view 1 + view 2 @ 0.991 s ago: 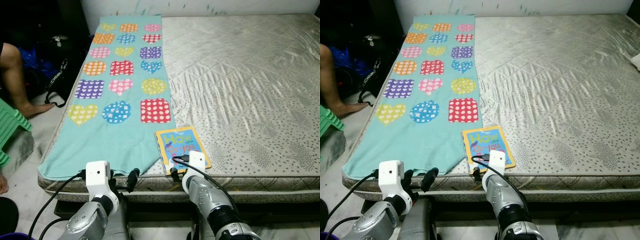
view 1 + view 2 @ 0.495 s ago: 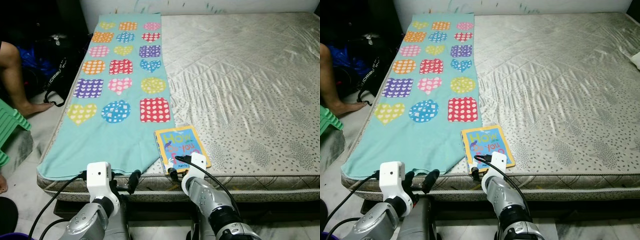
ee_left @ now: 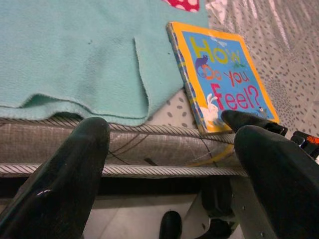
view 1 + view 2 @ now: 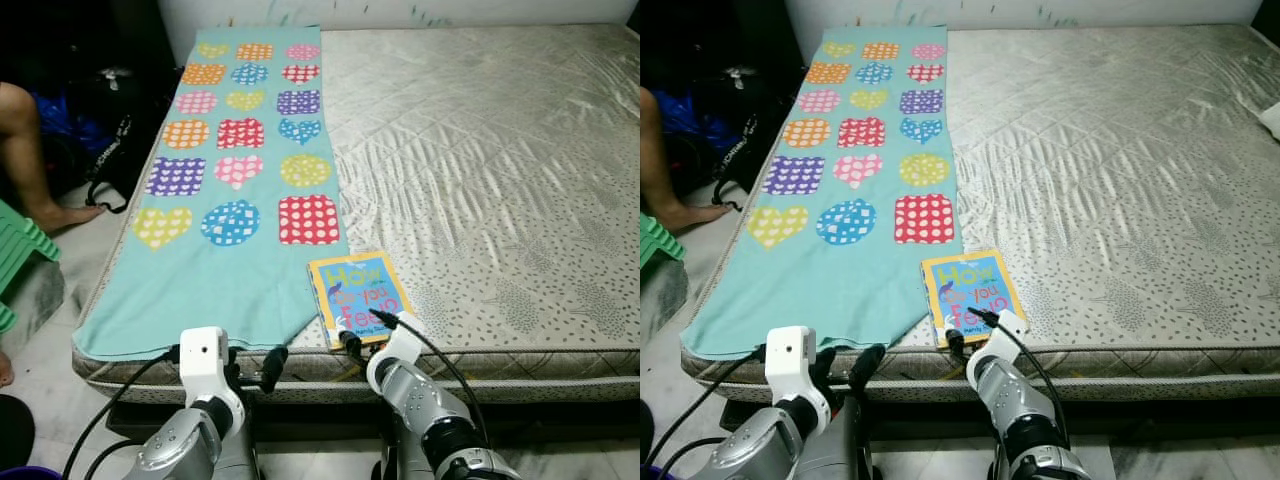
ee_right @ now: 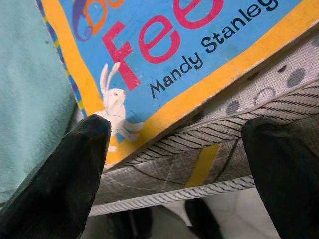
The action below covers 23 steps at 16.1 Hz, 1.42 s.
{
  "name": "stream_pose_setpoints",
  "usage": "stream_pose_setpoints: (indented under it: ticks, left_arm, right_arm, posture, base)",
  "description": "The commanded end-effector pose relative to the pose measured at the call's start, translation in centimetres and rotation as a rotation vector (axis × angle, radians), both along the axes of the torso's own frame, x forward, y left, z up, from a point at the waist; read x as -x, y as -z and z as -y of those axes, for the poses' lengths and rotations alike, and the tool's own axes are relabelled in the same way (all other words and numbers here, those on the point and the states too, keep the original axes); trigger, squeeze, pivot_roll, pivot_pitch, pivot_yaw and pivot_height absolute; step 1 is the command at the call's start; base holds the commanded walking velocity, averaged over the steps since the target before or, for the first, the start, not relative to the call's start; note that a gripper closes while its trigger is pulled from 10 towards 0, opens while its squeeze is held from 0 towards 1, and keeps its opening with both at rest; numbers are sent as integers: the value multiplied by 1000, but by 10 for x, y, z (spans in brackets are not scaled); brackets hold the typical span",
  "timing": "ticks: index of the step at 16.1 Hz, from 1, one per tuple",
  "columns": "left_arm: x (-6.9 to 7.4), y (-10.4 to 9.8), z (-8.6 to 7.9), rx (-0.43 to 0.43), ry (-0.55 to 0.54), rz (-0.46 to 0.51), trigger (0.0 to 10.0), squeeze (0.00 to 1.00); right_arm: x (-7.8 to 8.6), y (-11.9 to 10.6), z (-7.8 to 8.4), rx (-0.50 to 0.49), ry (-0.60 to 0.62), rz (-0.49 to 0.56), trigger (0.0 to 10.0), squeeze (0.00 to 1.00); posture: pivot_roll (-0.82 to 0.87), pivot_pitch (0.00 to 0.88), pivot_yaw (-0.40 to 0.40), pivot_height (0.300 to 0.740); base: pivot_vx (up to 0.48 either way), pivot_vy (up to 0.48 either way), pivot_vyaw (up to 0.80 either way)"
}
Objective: Clean up the room
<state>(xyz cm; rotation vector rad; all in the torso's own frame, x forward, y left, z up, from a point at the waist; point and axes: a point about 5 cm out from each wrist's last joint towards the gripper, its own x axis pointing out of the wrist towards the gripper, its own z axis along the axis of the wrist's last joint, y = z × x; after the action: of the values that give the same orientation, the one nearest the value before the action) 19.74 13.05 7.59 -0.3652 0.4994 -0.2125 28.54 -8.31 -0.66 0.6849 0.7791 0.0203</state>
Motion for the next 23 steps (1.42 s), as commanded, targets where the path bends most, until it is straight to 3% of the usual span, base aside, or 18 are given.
stream_pose_setpoints:
  ticks: [1,9,15,18,20,23]
  left_arm:
    - [2,-1,-1,-4,2,-6,10000,0]
    - [3,0,3,9,16,-18,10000,0]
    - [2,0,3,7,22,-18,10000,0]
    - [1,0,4,8,24,-16,10000,0]
    - [0,0,5,7,27,-13,10000,0]
    - [-3,1,5,4,29,-6,10000,0]
  right_arm:
    - [18,-6,-71,-220,-102,-55,10000,0]
    - [21,-19,-97,-415,-191,4,10000,0]
    - [23,-18,-99,-383,-200,8,10000,0]
    - [27,-19,-107,-389,-240,8,10000,0]
    - [29,-26,-118,-443,-299,25,10000,0]
    - [27,-25,-114,-414,-285,33,10000,0]
  posture:
    - [96,117,29,590]
    - [94,122,33,590]
    - [93,117,31,590]
    - [94,110,31,590]
    - [92,103,32,590]
    - [87,92,30,590]
  base:
    - [0,0,0]
    - [0,0,0]
    - [0,0,0]
    - [0,0,0]
    - [0,0,0]
    - [0,0,0]
